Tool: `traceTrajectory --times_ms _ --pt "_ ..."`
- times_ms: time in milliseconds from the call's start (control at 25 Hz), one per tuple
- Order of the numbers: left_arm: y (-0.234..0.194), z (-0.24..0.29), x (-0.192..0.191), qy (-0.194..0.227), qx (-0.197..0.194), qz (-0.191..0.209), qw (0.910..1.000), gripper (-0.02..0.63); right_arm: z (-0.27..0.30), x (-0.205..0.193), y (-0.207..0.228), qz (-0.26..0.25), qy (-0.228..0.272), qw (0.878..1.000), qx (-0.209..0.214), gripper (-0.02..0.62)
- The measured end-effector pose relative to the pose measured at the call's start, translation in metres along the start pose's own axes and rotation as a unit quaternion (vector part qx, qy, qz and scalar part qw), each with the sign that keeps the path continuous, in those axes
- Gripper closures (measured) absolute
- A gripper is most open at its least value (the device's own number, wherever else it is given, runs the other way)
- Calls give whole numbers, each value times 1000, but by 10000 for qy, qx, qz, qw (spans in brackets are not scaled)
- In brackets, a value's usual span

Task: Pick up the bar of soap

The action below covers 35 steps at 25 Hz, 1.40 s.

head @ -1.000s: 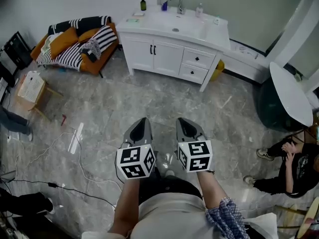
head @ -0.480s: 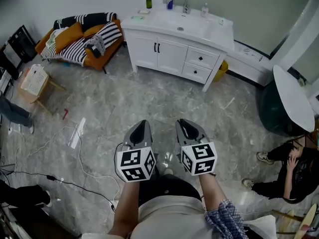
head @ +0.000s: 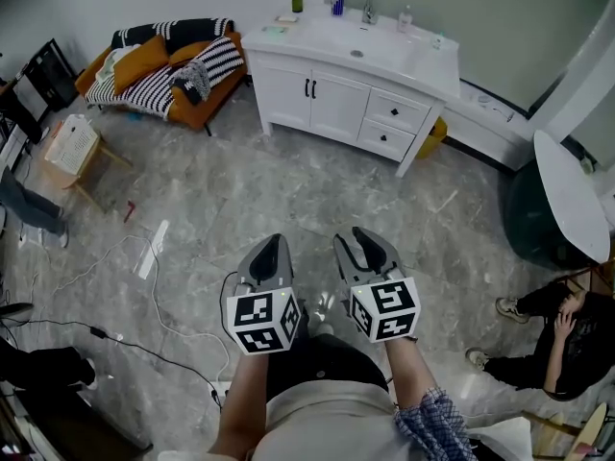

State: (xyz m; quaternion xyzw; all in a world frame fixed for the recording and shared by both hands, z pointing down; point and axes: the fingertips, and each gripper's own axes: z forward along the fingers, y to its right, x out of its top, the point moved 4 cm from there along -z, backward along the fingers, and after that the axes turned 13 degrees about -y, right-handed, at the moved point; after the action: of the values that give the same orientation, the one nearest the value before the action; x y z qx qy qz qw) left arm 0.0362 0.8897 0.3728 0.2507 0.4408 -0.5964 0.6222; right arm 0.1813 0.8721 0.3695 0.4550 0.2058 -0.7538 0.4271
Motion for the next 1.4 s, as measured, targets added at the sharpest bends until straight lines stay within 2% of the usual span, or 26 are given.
traceTrajectory --times_ms 520,920,1120,1400 --pt "-25 49 28 15 -221 -195 9996 598 42 31 21 -124 82 9996 -222 468" --pt "-72 106 59 -136 -222 -238 9994 598 119 60 32 -113 -242 9996 -106 468" --pt "-98 131 84 -128 -204 -210 9995 598 153 88 36 -257 -201 9993 -158 468" --pt "-131 156 118 -207 -432 0 9989 598 196 121 32 266 -70 9994 198 468"
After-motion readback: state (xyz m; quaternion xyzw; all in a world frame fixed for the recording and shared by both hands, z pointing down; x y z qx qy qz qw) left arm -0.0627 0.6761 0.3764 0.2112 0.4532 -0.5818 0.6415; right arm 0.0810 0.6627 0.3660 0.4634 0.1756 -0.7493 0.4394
